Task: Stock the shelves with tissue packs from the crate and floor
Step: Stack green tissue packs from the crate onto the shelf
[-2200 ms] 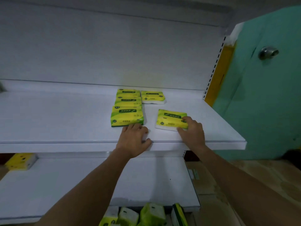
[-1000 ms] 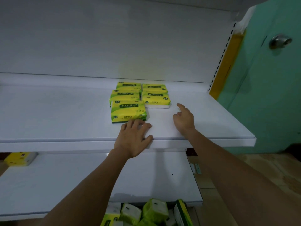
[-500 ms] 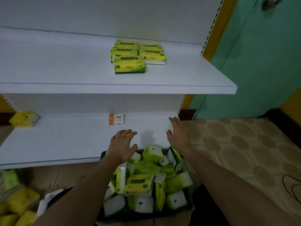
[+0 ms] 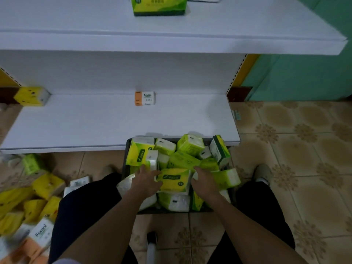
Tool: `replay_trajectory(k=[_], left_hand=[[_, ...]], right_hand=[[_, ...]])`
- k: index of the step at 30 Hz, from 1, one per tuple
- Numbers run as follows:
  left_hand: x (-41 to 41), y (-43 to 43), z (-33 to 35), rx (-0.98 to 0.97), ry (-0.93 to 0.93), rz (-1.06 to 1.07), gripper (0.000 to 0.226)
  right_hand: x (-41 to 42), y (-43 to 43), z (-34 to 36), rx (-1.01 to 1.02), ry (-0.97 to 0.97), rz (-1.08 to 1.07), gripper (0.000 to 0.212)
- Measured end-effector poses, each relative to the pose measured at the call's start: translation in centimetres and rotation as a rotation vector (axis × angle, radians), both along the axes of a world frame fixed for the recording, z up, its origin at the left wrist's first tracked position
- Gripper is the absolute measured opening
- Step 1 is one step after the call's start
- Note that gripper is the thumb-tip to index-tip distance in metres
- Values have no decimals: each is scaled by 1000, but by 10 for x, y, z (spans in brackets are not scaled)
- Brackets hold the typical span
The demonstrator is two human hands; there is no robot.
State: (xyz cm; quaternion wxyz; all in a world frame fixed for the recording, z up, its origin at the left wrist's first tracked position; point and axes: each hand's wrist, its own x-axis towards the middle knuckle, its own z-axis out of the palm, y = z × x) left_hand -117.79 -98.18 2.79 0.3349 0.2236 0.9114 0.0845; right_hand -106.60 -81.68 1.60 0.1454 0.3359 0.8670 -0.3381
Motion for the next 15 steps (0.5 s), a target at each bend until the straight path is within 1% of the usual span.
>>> replay_trajectory(k=[2, 3, 4, 6, 8, 10, 11, 13, 15], left_hand=[[-1, 0, -3, -10, -87, 13, 80], [-1, 1, -5, -10, -114, 17, 85], [-1, 0, -7, -4, -118, 24, 84], [-3, -1, -9, 50, -45, 21, 72], [-9, -3, -3, 176, 95, 27, 62], [-19, -3, 15, 341, 174, 101, 56], [-24, -2, 27, 422, 193, 156, 53], [-35, 2, 49, 549, 211, 253, 51], [-42, 6, 70, 631, 184, 333, 48]], right_hand=[[-6, -5, -4, 70, -1, 51, 50], [-8, -6, -6, 100, -1, 74, 49], [-10, -8, -7, 126, 3, 95, 49], [-14, -9, -6, 170, 28, 118, 49], [-20, -9, 0, 171, 74, 101, 48], [-28, -11, 13, 89, 148, 60, 52], [-32, -13, 21, 36, 196, 57, 57], [-39, -19, 40, -43, 255, 96, 76], [-46, -27, 60, -27, 270, 173, 91]])
